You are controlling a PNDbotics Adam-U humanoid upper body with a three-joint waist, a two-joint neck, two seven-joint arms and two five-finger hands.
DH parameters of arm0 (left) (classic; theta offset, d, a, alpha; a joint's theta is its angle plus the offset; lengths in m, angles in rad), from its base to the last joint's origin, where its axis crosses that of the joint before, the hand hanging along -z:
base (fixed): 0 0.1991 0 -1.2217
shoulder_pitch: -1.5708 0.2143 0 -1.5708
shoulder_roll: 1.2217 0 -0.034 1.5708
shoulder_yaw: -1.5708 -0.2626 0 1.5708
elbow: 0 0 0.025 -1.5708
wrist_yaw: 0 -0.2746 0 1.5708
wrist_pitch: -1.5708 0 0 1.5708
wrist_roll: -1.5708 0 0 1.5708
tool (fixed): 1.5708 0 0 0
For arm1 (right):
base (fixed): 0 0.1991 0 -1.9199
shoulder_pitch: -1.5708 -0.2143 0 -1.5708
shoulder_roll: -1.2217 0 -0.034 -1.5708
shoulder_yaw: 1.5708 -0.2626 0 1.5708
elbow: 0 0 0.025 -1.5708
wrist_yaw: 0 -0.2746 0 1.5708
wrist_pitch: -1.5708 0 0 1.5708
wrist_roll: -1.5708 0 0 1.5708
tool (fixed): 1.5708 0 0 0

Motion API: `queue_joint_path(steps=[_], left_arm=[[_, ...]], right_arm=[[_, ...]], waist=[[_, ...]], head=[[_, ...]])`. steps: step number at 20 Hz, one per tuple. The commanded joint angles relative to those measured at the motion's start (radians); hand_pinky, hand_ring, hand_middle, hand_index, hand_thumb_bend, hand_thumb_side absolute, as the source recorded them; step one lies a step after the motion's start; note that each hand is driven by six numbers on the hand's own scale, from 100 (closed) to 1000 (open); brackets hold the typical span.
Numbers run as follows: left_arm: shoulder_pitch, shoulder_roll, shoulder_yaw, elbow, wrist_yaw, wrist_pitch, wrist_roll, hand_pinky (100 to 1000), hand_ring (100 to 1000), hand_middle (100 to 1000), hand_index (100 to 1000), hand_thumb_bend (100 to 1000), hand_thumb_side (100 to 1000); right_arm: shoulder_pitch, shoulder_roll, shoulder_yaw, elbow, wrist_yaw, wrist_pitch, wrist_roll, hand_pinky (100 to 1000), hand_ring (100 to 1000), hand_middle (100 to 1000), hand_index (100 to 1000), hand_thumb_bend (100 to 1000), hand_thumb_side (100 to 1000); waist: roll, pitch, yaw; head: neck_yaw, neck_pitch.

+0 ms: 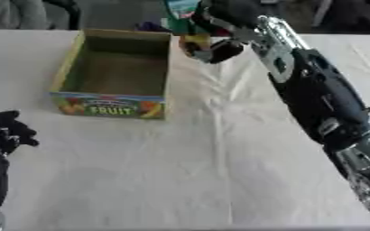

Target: Pick up objects on the table and place them in the box.

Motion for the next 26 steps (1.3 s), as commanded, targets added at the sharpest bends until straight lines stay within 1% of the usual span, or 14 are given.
queue_joint_path(steps=[1, 5, 10, 12, 13, 14, 15, 16, 17, 18, 19, 20, 21, 26], left_arm=[[-0.023, 0.011, -0.011, -0.015, 0.007, -0.001, -0.012, 474, 526, 480, 677, 100, 784], [-0.042, 0.006, -0.022, -0.018, 0.013, 0.000, -0.024, 473, 526, 480, 677, 100, 779], [-0.064, -0.001, -0.037, -0.023, 0.022, 0.002, -0.038, 473, 525, 480, 677, 100, 776], [-0.073, -0.004, -0.043, -0.024, 0.025, 0.004, -0.045, 473, 525, 480, 677, 100, 776], [-0.076, -0.005, -0.046, -0.025, 0.026, 0.004, -0.048, 473, 525, 480, 677, 100, 776], [-0.079, -0.006, -0.049, -0.026, 0.027, 0.005, -0.051, 473, 525, 480, 677, 100, 776], [-0.081, -0.007, -0.050, -0.026, 0.028, 0.005, -0.053, 473, 525, 480, 677, 100, 776], [-0.082, -0.007, -0.051, -0.027, 0.029, 0.005, -0.054, 473, 525, 480, 677, 100, 776], [-0.083, -0.008, -0.051, -0.027, 0.030, 0.006, -0.055, 473, 525, 480, 677, 100, 777], [-0.084, -0.008, -0.051, -0.027, 0.030, 0.006, -0.055, 473, 525, 480, 677, 100, 777], [-0.084, -0.008, -0.051, -0.026, 0.030, 0.006, -0.055, 473, 525, 480, 677, 100, 778], [-0.084, -0.008, -0.051, -0.026, 0.030, 0.007, -0.055, 473, 525, 480, 677, 100, 779], [-0.084, -0.009, -0.051, -0.026, 0.030, 0.007, -0.056, 473, 525, 480, 677, 100, 779], [-0.082, -0.009, -0.048, -0.025, 0.028, 0.007, -0.054, 474, 525, 481, 677, 100, 781]], right_arm=[[-0.047, 0.016, -0.020, 0.027, 0.009, 0.011, 0.006, 100, 100, 124, 249, 100, 202], [-0.067, 0.046, -0.030, 0.067, 0.039, 0.017, 0.005, 100, 100, 127, 252, 100, 202], [-0.072, 0.090, -0.040, 0.115, 0.086, 0.024, 0.015, 100, 100, 152, 280, 100, 200], [-0.070, 0.105, -0.048, 0.140, 0.111, 0.035, 0.020, 124, 124, 174, 301, 100, 198], [-0.069, 0.112, -0.054, 0.154, 0.125, 0.044, 0.021, 168, 156, 203, 330, 100, 198], [-0.069, 0.118, -0.060, 0.167, 0.140, 0.054, 0.019, 178, 164, 209, 337, 100, 198], [-0.068, 0.120, -0.067, 0.174, 0.153, 0.063, 0.012, 292, 287, 293, 426, 100, 202], [-0.066, 0.122, -0.073, 0.178, 0.168, 0.076, 0.001, 341, 349, 328, 466, 100, 205], [-0.065, 0.123, -0.077, 0.178, 0.184, 0.090, -0.013, 462, 508, 473, 616, 100, 213], [-0.064, 0.123, -0.080, 0.177, 0.200, 0.105, -0.028, 494, 552, 519, 656, 100, 215], [-0.063, 0.122, -0.084, 0.174, 0.216, 0.121, -0.044, 610, 714, 696, 771, 100, 219], [-0.062, 0.122, -0.088, 0.171, 0.230, 0.137, -0.060, 631, 738, 729, 790, 100, 219], [-0.061, 0.122, -0.091, 0.168, 0.243, 0.154, -0.078, 701, 811, 823, 852, 100, 218], [-0.056, 0.117, -0.080, 0.156, 0.274, 0.222, -0.161, 763, 874, 930, 916, 100, 210]], waist=[[0.004, -0.009, 0.023], [0.006, 0.000, 0.083], [0.008, 0.014, 0.141], [0.009, 0.021, 0.158], [0.009, 0.023, 0.166], [0.009, 0.025, 0.171], [0.010, 0.027, 0.175], [0.010, 0.028, 0.177], [0.010, 0.029, 0.178], [0.009, 0.030, 0.177], [0.008, 0.031, 0.175], [0.007, 0.032, 0.174], [0.007, 0.032, 0.171], [0.004, 0.031, 0.156]], head=[[-0.025, -0.019], [-0.060, -0.033], [-0.095, -0.049], [-0.106, -0.055], [-0.112, -0.058], [-0.116, -0.060], [-0.119, -0.063], [-0.120, -0.065], [-0.120, -0.067], [-0.121, -0.068], [-0.120, -0.069], [-0.119, -0.070], [-0.117, -0.071], [-0.109, -0.072]])
